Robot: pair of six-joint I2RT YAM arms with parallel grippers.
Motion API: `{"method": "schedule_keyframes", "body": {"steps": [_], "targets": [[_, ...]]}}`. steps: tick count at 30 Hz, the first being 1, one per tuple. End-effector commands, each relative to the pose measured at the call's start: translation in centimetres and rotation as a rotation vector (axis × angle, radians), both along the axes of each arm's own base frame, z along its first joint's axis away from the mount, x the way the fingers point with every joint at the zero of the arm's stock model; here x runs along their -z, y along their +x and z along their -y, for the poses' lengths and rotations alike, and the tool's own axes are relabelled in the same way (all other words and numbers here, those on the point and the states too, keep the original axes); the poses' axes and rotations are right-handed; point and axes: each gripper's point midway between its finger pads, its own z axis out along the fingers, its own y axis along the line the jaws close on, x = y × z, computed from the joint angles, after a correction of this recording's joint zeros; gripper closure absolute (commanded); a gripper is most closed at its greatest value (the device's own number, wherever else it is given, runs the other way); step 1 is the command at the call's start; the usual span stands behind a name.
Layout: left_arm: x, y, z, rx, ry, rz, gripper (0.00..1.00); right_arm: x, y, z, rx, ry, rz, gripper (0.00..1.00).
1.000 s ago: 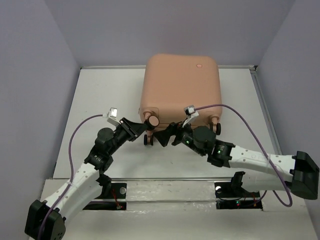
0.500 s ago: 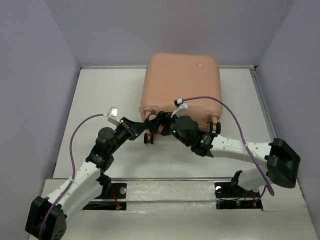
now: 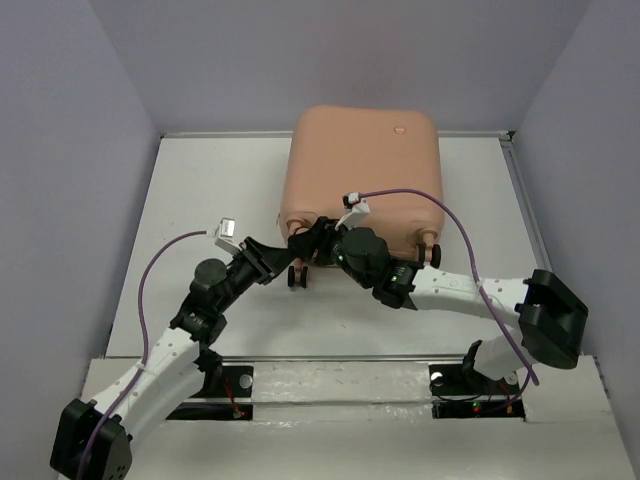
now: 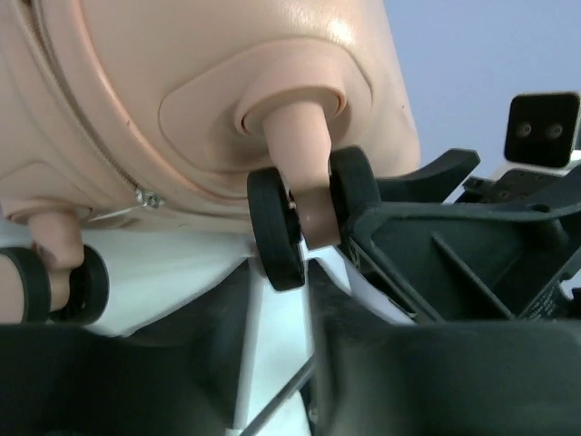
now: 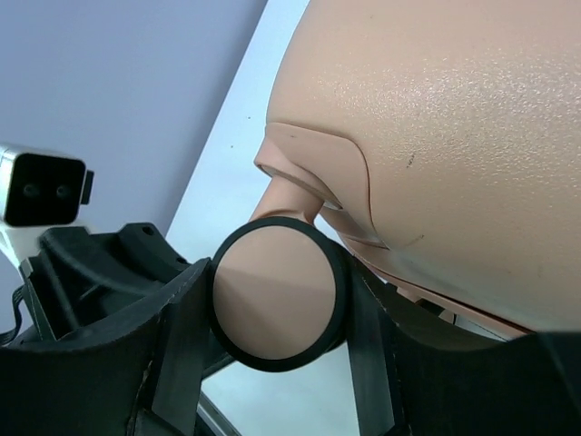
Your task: Pack the luggage
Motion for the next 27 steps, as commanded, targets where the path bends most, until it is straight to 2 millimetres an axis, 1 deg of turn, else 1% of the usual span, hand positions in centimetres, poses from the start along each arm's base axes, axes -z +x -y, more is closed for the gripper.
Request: {"method": "schedule_keyframes", "body": {"steps": [1,2,3,4,6,7,8,9,10,11,12,13,14,15,16,17,18,19,20,21,22,25,27], "targets": [[-0.3,-0.8,-0.6,0.003,0.097,0.034,0.53,-4.1,0.7,0.3,0.032,0.097,0.084,0.93],[0.1,-0.2,-1.6,-0.054,0.148,0.037,0.53,-4.3,0.6,0.6,0.034,0.092,0.089,0.93],[0.5,0.0,-2.2,-0.086,0.178,0.029,0.53,-4.4,0.6,0.7,0.034,0.089,0.092,0.93],[1.2,-0.3,-3.2,-0.124,0.214,0.001,0.53,-4.4,0.5,0.7,0.029,0.083,0.095,0.93],[1.7,0.0,-4.8,-0.204,0.256,0.002,0.54,-4.7,0.3,1.0,0.025,0.072,0.106,0.93],[2.4,-0.3,-5.2,-0.210,0.262,0.001,0.54,-4.5,0.3,1.2,0.026,0.062,0.105,0.93],[2.7,-0.4,-5.2,-0.209,0.259,-0.002,0.54,-4.6,0.2,1.4,0.026,0.057,0.111,0.93],[3.6,-0.4,-5.1,-0.208,0.260,-0.009,0.54,-4.8,0.1,1.7,0.028,0.054,0.116,0.93],[4.6,-0.4,-4.9,-0.199,0.269,-0.026,0.57,-4.9,0.0,1.8,0.028,0.055,0.118,0.93],[5.1,-0.3,-4.7,-0.184,0.272,-0.032,0.58,-4.9,0.0,2.0,0.029,0.051,0.121,0.93],[5.2,-0.2,-4.2,-0.162,0.270,-0.004,0.58,-4.9,-0.2,2.1,0.025,0.045,0.123,0.93],[6.3,0.1,-3.9,-0.148,0.298,-0.030,0.58,-4.9,-0.2,2.2,0.023,0.039,0.126,0.93],[6.4,0.3,-3.7,-0.141,0.308,-0.026,0.58,-5.0,-0.2,2.2,0.021,0.038,0.127,0.93],[5.4,0.8,-3.3,-0.136,0.300,0.015,0.56,-5.0,-0.3,2.3,0.021,0.034,0.130,0.93],[6.0,1.1,-3.0,-0.121,0.334,0.017,0.51,-5.0,-0.3,2.2,0.013,0.031,0.132,0.93],[5.8,1.2,-2.5,-0.104,0.337,0.033,0.49,-5.1,-0.4,2.1,0.006,0.028,0.135,0.93],[4.5,1.7,-2.1,-0.103,0.327,0.079,0.47,-5.2,-0.4,2.0,0.002,0.029,0.138,0.93],[5.0,2.1,-2.0,-0.102,0.360,0.081,0.45,-5.1,-0.4,1.8,-0.005,0.027,0.136,0.93],[4.8,2.4,-1.8,-0.097,0.369,0.096,0.45,-5.0,-0.4,1.8,-0.006,0.025,0.137,0.93],[3.7,2.7,-1.4,-0.096,0.360,0.131,0.45,-5.0,-0.5,1.7,-0.011,0.025,0.138,0.93],[3.8,2.8,-1.1,-0.083,0.369,0.137,0.45,-4.9,-0.5,1.7,-0.013,0.023,0.137,0.93],[2.7,2.6,0.2,-0.038,0.379,0.203,0.46,-4.8,-0.6,1.6,-0.019,0.023,0.136,0.93],[2.3,2.6,0.6,-0.033,0.404,0.237,0.46,-4.8,-0.7,1.6,-0.022,0.028,0.137,0.93]]}}
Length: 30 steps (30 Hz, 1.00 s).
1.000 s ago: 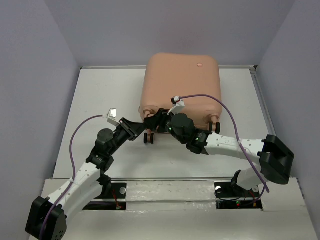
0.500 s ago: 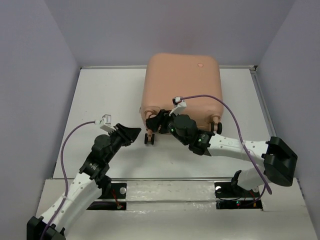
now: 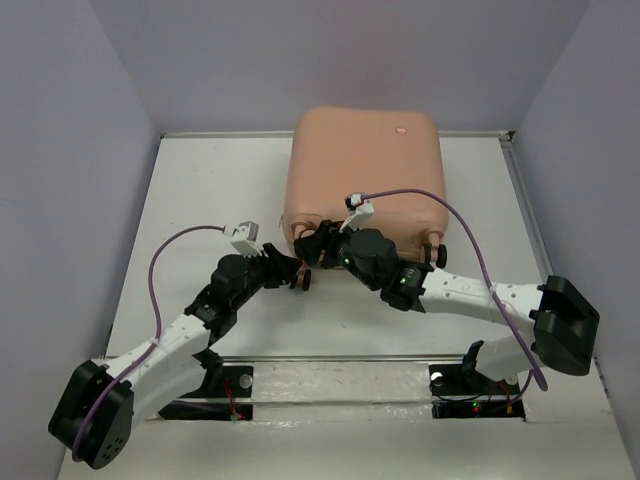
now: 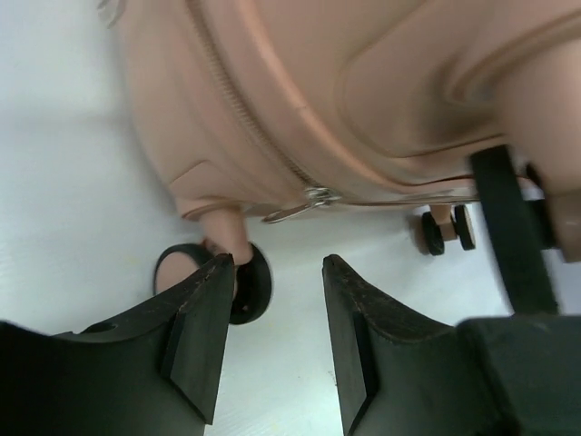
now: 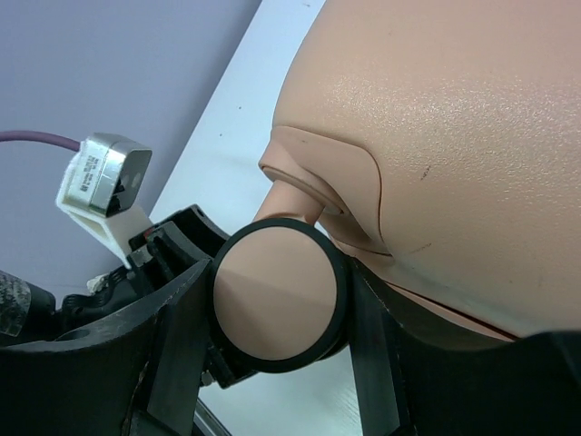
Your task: Pack the luggage
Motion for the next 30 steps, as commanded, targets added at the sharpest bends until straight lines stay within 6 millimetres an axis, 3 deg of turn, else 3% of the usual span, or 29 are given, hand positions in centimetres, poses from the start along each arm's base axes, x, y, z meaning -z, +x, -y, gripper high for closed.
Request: {"method": "schedule_keyframes", "body": {"steps": [1,11,14,17,23,24,25,29,30], "targets": [[-5.7,1.4,2.1,0.056,-0.007,0.230,0.46,-4.1,0.0,0.2,-0.002,0.101,0.079,0.93],[-5.8,5.0,2.4,-0.006,0.109,0.250,0.57,-4.2,-0.7,-0.3,-0.048,0.118,0.075,0.93],[-5.9,5.7,2.4,-0.021,0.134,0.259,0.72,-3.9,-0.9,-0.2,-0.056,0.119,0.073,0.93],[-6.3,6.0,2.2,-0.046,0.148,0.273,0.79,-3.4,-1.1,0.0,-0.060,0.115,0.065,0.93],[-6.3,6.4,1.6,-0.096,0.203,0.281,0.76,-3.2,-1.5,0.5,-0.066,0.120,0.064,0.93],[-6.4,6.5,1.5,-0.099,0.206,0.283,0.80,-3.4,-1.6,0.7,-0.066,0.125,0.065,0.93],[-6.5,6.5,1.4,-0.111,0.211,0.284,0.94,-3.6,-1.6,0.9,-0.060,0.130,0.069,0.93],[-5.7,7.0,-1.3,-0.238,0.293,0.240,0.94,-3.8,-2.1,1.9,-0.054,0.141,0.081,0.93],[-4.9,6.9,-2.9,-0.301,0.337,0.205,0.94,-3.3,-2.2,2.3,-0.052,0.130,0.077,0.93]]}}
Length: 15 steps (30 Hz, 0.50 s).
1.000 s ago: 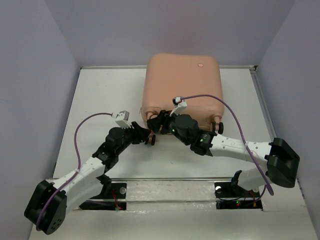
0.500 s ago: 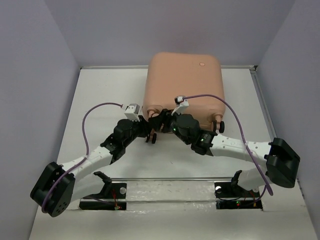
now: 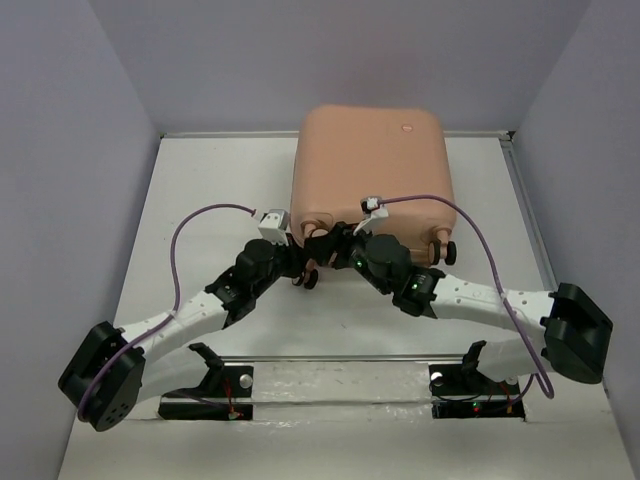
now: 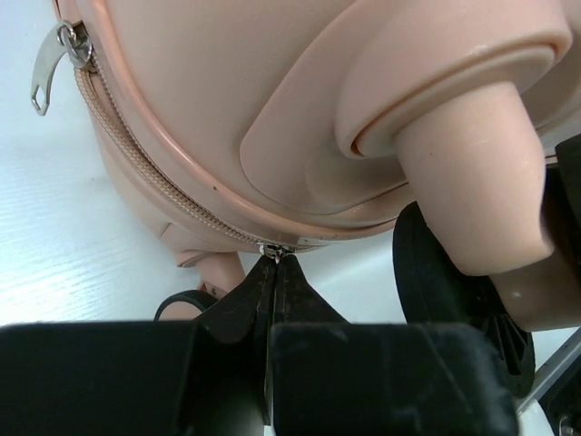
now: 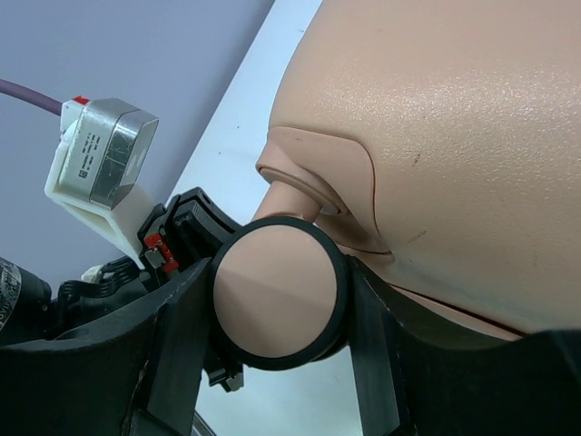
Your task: Pack the luggage
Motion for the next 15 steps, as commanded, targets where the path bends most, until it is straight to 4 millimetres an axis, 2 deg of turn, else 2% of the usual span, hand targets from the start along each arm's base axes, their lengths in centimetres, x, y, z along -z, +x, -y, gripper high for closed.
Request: {"method": "schedule_keyframes", "body": {"steps": [1,3,4,5,6,7,8,9,12,15], "targets": [[-2.8,4.2,-7.2,-0.405,0.114,0.110,0.94,-3.5,-1.9,1.0,-0.046,0.089,0.065,0.93],[-2.0,3.9,-8.8,-0.473,0.139,0.091,0.94,-4.0,-2.6,2.0,-0.053,0.094,0.076,0.93],[-1.4,3.5,-9.4,-0.490,0.154,0.074,0.94,-2.9,-3.0,2.5,-0.058,0.066,0.062,0.93],[-1.3,3.5,-10.0,-0.519,0.156,0.070,0.94,-3.6,-3.5,3.2,-0.064,0.081,0.074,0.93],[-1.2,3.5,-10.5,-0.542,0.158,0.067,0.94,-3.4,-3.9,3.6,-0.071,0.075,0.073,0.93],[-1.3,3.6,-10.9,-0.560,0.163,0.065,0.94,-2.2,-4.3,4.2,-0.077,0.042,0.055,0.93],[-1.4,3.7,-11.1,-0.573,0.168,0.064,0.94,-2.2,-4.6,4.6,-0.082,0.038,0.055,0.93],[-1.6,4.0,-11.8,-0.607,0.173,0.064,0.94,-2.9,-5.1,5.4,-0.087,0.051,0.068,0.93],[-3.1,5.1,-12.5,-0.660,0.152,0.082,0.94,-2.2,-6.5,6.4,-0.130,0.020,0.054,0.93],[-4.4,6.1,-12.0,-0.651,0.110,0.118,0.94,-1.6,-7.6,6.7,-0.175,-0.009,0.039,0.93]]}}
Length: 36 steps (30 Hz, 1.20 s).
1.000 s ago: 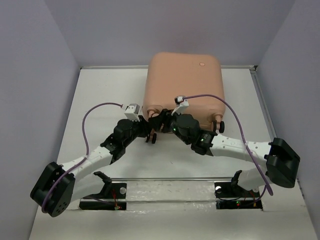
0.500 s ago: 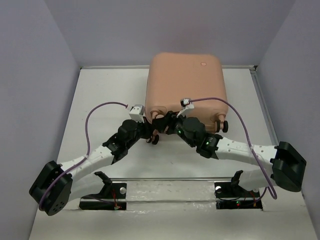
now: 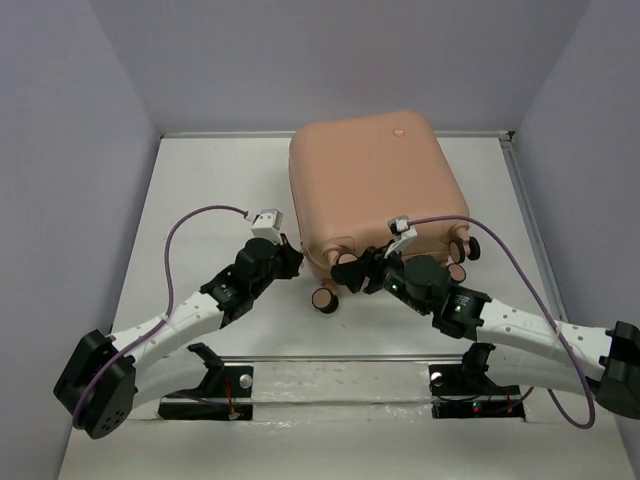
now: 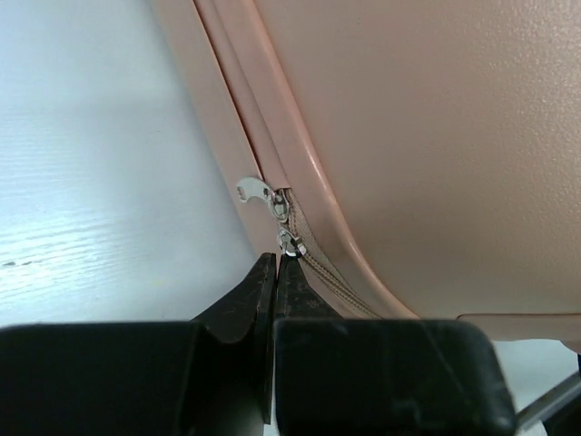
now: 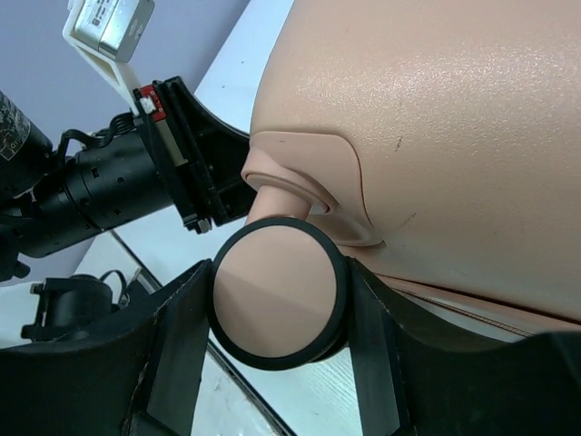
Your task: Pack the luggage
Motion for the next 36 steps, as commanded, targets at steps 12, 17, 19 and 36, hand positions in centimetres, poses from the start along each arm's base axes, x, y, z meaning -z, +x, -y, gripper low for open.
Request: {"method": "schedule_keyframes", "body": {"steps": [12,17,19,36], "targets": [[-7.0,9.7,-13.6,-0.772,0.117,0.209,0.94,-1.6,-3.6,0.5,-0.161,0.008,0.025,0.93],[-8.1,9.8,-15.6,-0.819,0.078,0.180,0.75,-1.6,-3.9,-0.3,-0.200,-0.004,0.018,0.93],[-9.2,9.2,-15.5,-0.799,-0.004,0.188,0.36,-1.0,-3.8,-1.1,-0.222,-0.031,0.004,0.93],[-23.5,-6.7,-13.5,-0.274,-0.209,0.437,0.01,-12.3,-2.8,2.4,-0.074,-0.215,0.202,0.00]]}}
